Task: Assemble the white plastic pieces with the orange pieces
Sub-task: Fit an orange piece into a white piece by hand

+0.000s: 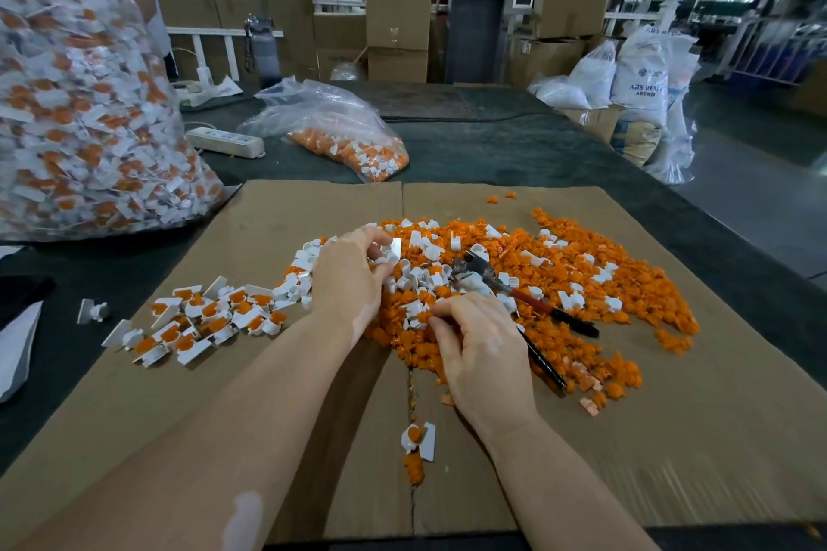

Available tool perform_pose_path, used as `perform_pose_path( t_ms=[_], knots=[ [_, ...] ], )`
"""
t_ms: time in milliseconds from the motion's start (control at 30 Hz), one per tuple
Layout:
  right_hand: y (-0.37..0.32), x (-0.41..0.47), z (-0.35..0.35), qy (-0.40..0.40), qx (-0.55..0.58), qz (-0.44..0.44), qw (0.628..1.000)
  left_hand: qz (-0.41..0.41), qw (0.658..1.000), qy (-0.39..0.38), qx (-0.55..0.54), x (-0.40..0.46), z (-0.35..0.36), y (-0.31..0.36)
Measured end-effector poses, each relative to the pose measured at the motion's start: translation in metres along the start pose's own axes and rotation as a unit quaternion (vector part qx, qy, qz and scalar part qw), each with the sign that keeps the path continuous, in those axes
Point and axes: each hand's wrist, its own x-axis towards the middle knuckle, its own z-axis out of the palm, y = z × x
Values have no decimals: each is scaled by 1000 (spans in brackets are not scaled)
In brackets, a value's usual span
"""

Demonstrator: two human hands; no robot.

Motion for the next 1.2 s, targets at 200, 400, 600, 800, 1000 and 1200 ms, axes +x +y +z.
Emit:
perform_pose_path(
  t_ms=[200,400,600,800,1000,1200],
  knots=[
    [0,0,0,-2,13,15,1000,4,994,24,-103,-17,-9,5],
    [-1,0,-1,0,21,40,999,-11,978,-30,-207,-53,-2,3],
    [-2,-2,-2,5,26,47,999,-35,964,-51,-257,-68,7,-7],
    [0,-2,-3,-26,74,85,993,-52,961,-41,-269,-68,7,-8],
    [-1,-2,-5,-29,105,94,990,-54,961,-58,-265,-68,6,-8],
    [-1,-1,-6,-34,122,110,986,-73,954,-80,-279,-69,3,-7]
  ],
)
